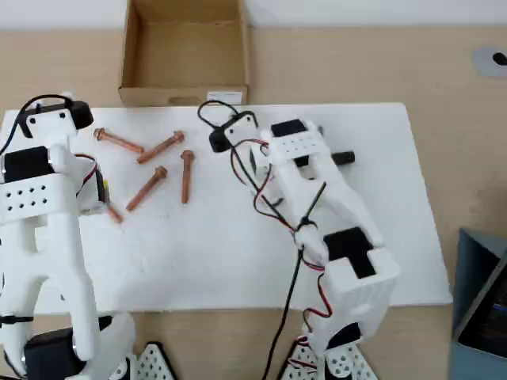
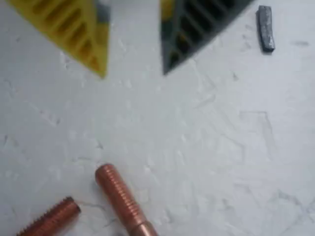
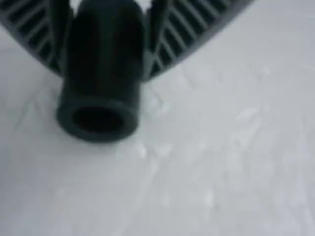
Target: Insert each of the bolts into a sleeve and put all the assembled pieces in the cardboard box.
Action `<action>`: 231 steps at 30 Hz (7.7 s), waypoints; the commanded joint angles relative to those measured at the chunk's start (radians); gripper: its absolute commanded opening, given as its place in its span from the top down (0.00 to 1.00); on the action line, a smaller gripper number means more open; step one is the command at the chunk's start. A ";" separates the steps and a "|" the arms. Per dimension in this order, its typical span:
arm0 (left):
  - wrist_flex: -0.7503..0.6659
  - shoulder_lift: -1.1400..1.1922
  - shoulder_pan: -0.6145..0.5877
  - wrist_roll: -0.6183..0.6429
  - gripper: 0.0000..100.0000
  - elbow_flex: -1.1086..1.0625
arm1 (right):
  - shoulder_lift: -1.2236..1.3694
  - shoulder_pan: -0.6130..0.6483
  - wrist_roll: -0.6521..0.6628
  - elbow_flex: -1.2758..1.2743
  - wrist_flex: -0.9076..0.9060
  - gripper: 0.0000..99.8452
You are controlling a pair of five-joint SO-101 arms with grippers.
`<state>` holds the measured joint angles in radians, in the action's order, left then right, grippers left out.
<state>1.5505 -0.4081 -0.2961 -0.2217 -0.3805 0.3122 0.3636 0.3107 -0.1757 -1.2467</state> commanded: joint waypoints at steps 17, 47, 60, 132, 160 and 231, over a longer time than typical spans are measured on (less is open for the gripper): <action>0.003 -0.012 -0.005 0.002 0.92 0.012 | -0.306 0.010 -0.005 0.452 -0.466 0.99; 0.170 0.479 0.167 0.000 0.95 0.715 | -1.106 -0.343 -0.138 -0.168 -0.511 0.99; 0.169 0.888 0.215 -0.120 0.95 1.034 | -1.107 -0.478 -0.138 -0.239 -0.497 0.99; 0.144 1.446 0.310 -0.420 1.00 1.568 | -1.109 -0.484 -0.140 -0.265 -0.476 0.99; 0.204 0.400 0.399 -0.095 1.00 0.994 | -1.110 -0.481 -0.133 0.022 -0.540 0.99; -0.775 -1.414 0.760 0.732 1.00 -0.717 | -2.215 0.429 -0.321 -1.171 0.206 0.99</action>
<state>0.7971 -1.8136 0.4404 0.5071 -1.1569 -1.8082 0.7795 -0.0269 -1.3510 -1.0702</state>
